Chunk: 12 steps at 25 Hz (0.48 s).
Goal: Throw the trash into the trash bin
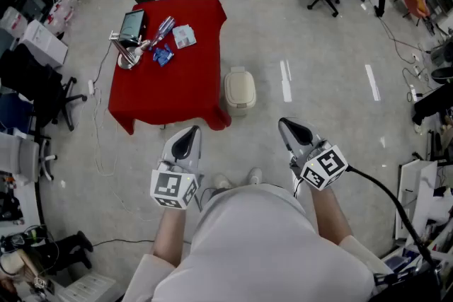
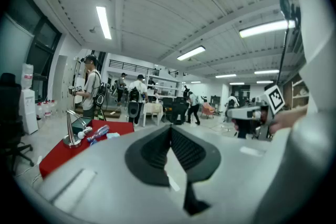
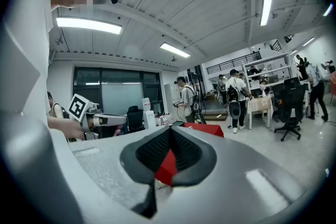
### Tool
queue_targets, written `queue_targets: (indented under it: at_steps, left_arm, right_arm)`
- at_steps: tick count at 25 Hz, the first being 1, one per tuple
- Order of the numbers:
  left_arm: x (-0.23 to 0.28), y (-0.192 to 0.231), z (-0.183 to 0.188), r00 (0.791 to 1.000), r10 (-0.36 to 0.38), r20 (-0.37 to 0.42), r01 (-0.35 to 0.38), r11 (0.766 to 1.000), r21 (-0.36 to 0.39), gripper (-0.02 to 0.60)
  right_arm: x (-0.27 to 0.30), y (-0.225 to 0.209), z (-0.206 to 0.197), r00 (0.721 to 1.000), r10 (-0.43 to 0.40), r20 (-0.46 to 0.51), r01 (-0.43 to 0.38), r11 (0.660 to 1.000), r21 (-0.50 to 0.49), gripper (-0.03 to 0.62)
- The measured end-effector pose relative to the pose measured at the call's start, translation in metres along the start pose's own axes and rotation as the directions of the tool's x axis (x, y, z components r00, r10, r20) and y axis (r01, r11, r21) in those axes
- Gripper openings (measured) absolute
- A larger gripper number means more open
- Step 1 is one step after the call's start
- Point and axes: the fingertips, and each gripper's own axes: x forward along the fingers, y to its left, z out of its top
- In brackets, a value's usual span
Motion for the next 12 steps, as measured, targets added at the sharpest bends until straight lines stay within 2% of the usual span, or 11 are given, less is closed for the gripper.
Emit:
queue_targets:
  at_steps: [12]
  left_arm:
    - [-0.008, 0.014, -0.005, 1.000, -0.022, -0.002, 0.022, 1.000, 0.004, 0.005]
  right_arm:
    - [0.007, 0.015, -0.004, 1.000, -0.027, 0.000, 0.027, 1.000, -0.006, 0.000]
